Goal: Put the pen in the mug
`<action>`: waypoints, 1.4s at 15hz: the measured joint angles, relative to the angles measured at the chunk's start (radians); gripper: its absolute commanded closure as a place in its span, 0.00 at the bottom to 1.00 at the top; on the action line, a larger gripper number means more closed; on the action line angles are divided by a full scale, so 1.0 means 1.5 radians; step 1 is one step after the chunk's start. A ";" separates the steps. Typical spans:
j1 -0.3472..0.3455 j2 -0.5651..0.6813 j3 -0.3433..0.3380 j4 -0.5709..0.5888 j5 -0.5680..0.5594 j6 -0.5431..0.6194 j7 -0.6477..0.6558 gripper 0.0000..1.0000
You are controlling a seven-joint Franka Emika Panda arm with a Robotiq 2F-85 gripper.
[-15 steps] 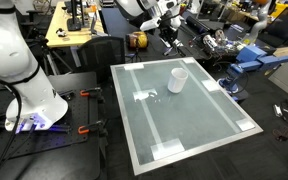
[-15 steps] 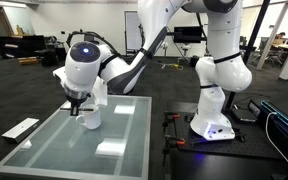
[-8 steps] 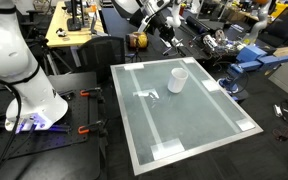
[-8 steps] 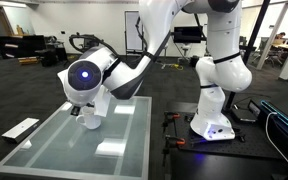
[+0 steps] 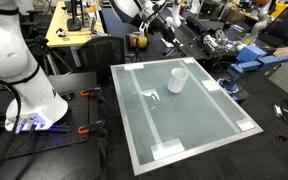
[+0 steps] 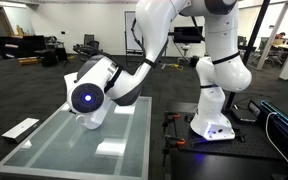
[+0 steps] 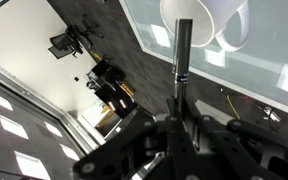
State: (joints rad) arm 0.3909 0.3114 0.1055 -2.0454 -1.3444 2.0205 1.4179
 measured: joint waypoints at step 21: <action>-0.032 0.085 0.034 0.006 -0.180 -0.168 0.379 0.97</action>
State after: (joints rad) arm 0.3433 0.4382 0.1560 -2.0358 -1.6151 1.7690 1.9858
